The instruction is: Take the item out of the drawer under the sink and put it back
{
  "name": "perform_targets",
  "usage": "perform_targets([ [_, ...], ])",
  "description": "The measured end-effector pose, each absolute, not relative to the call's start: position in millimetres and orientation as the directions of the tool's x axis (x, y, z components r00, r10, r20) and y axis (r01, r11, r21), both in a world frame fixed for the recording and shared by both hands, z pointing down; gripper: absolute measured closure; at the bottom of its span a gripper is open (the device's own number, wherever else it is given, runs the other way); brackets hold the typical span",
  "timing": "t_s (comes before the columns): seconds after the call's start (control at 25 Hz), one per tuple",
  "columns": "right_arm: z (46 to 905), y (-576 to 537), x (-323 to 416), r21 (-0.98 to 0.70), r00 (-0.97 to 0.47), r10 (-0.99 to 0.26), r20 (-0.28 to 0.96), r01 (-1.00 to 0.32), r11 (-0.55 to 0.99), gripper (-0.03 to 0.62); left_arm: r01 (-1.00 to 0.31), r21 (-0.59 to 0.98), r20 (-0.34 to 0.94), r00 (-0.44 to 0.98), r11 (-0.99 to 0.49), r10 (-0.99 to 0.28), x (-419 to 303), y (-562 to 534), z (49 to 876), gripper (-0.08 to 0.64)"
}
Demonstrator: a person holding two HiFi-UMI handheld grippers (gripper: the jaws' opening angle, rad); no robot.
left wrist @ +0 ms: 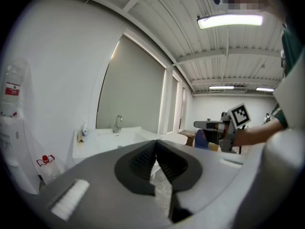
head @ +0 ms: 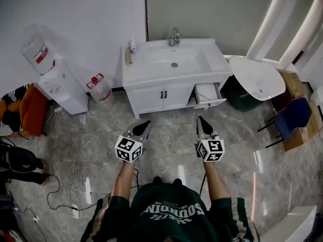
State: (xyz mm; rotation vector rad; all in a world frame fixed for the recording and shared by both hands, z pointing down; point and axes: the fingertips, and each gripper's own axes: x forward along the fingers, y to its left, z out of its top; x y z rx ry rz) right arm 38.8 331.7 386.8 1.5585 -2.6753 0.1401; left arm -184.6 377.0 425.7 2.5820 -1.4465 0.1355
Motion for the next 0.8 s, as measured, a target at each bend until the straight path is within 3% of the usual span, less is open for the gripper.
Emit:
perform_targets([
  [0.8,406,305,10,-0.073,-0.455,-0.882,0.126,-0.891,0.449,0.591,-0.830,0.126,0.194,0.558,-0.544,-0.807,-213,347,449,0.509],
])
